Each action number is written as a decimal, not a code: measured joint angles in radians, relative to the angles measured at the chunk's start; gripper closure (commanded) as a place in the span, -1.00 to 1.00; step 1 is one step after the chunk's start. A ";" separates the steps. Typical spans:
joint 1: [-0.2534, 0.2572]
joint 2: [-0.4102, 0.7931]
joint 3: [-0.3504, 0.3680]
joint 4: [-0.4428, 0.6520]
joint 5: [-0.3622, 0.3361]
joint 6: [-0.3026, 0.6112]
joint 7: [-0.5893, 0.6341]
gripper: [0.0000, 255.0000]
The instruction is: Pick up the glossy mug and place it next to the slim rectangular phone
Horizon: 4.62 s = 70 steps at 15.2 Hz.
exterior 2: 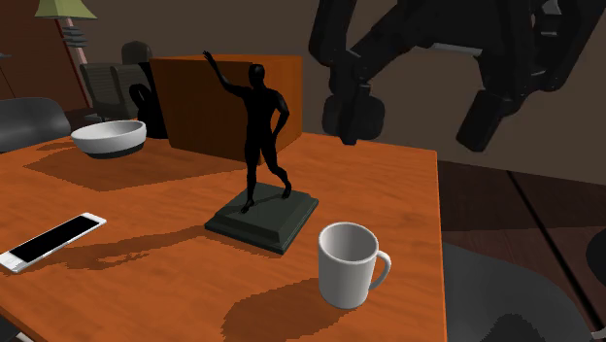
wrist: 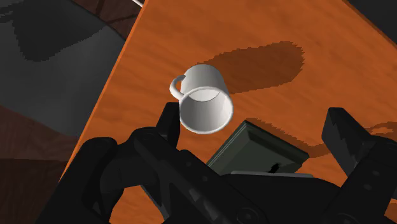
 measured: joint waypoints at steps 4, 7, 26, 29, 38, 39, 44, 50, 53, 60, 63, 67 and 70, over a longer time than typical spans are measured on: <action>0.003 0.038 0.022 -0.037 -0.005 0.069 0.011 -1.00; 0.006 0.122 0.050 -0.063 -0.013 0.171 0.026 -1.00; -0.010 0.590 0.177 -0.106 -0.125 0.642 0.166 -1.00; -0.010 0.608 0.179 -0.110 -0.128 0.665 0.171 -1.00; -0.010 0.611 0.179 -0.110 -0.129 0.668 0.172 1.00; -0.010 0.611 0.179 -0.110 -0.129 0.668 0.172 1.00; -0.010 0.611 0.179 -0.110 -0.129 0.668 0.172 1.00; -0.007 0.569 0.178 -0.078 -0.120 0.595 0.165 1.00; -0.007 0.540 0.174 -0.061 -0.115 0.549 0.156 1.00; -0.005 0.497 0.170 -0.004 -0.108 0.449 0.148 1.00; -0.004 0.477 0.169 0.021 -0.106 0.405 0.145 1.00; -0.004 0.463 0.167 0.063 -0.104 0.348 0.141 1.00; -0.004 0.452 0.165 0.093 -0.103 0.308 0.137 1.00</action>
